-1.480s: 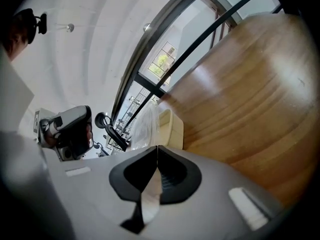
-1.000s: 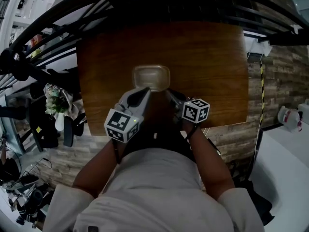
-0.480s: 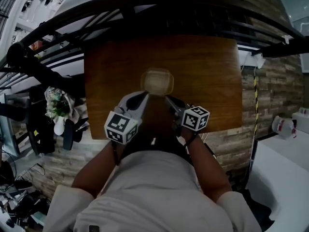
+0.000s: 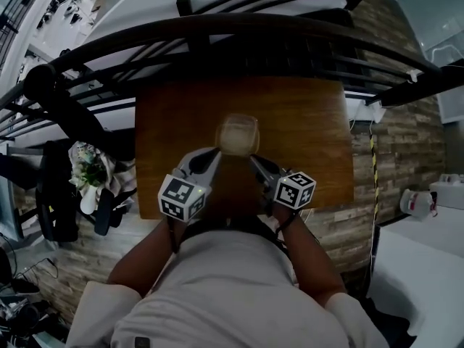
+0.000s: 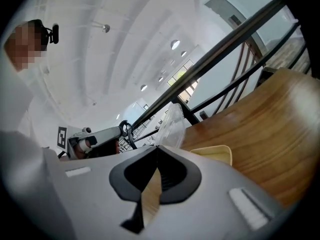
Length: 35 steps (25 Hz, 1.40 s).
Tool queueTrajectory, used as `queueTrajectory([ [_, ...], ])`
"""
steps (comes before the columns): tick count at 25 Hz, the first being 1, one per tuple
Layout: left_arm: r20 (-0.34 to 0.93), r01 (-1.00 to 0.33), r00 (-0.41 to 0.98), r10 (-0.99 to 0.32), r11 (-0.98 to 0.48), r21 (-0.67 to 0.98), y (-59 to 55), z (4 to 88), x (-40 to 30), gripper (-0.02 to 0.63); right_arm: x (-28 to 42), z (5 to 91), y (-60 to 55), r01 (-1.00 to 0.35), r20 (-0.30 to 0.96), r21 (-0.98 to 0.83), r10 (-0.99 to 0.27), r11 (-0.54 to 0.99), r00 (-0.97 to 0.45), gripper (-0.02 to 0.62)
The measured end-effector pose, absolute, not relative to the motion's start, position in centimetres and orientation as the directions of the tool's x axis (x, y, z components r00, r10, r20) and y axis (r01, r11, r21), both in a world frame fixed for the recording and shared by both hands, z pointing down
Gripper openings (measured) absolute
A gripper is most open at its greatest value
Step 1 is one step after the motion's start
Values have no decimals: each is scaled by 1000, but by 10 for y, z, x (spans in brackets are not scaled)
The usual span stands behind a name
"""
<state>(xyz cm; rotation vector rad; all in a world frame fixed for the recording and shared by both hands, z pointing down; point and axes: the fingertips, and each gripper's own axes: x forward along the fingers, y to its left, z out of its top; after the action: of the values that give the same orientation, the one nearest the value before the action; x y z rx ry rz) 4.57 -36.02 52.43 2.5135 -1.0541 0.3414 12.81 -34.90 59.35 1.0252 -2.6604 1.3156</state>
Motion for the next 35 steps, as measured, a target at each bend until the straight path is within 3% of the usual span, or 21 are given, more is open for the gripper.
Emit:
queueTrajectory([
  [18, 232, -681, 731, -642, -707, 191, -325, 440, 17, 3, 122, 479, -297, -649, 213, -539, -659, 536, -721, 6],
  [35, 212, -646, 762, -612, -742, 180, -279, 429, 38, 3, 144, 452, -260, -692, 203, -452, -690, 563, -695, 6],
])
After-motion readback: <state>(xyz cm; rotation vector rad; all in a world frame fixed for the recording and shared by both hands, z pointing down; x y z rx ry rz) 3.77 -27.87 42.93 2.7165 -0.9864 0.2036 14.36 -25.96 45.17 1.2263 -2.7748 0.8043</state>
